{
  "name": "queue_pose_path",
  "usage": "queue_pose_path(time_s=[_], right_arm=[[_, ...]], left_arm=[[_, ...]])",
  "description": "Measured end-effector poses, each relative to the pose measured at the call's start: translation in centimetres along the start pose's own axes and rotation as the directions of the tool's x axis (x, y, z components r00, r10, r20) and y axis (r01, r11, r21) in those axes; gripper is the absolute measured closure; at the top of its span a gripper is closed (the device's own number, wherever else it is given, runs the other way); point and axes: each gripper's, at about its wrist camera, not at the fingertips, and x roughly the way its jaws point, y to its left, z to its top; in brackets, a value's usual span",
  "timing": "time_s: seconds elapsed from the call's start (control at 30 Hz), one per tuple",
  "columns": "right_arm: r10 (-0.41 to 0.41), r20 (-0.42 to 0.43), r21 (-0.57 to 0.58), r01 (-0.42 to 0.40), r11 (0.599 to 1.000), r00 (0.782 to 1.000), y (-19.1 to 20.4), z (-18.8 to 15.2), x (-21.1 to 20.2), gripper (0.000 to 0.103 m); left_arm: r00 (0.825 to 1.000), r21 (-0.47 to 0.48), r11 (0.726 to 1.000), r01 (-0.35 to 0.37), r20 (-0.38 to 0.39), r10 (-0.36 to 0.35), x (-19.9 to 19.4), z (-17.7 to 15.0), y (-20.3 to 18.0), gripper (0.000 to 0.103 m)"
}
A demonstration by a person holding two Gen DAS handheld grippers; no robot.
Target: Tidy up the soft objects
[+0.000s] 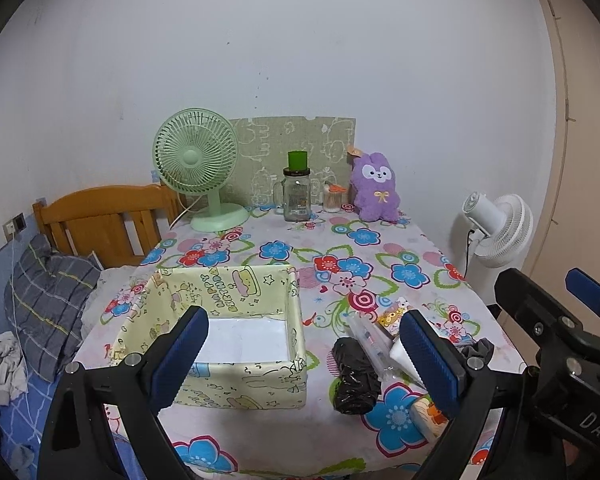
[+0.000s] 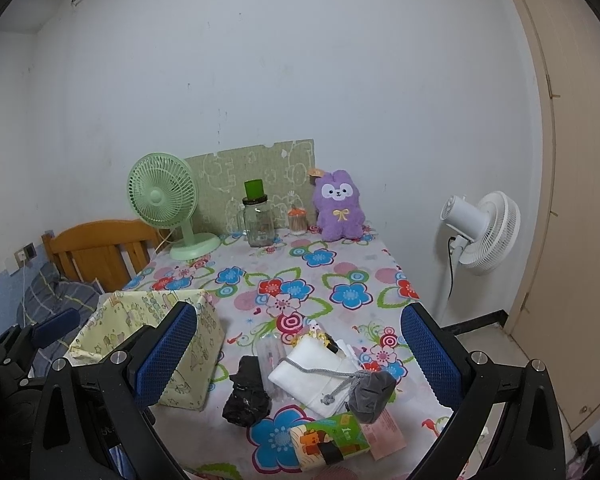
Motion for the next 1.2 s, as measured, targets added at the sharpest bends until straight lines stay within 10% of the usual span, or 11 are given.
queue_pose_path(time_s=[1.2], right_arm=[[0.009,-0.034,-0.002,-0.009,1.000,0.999,0.04,-0.40,0.43,0.000]], left_arm=[[1.000,0.008,1.000,-0.015,0.017,0.015,-0.43,-0.50,-0.03,0.006]])
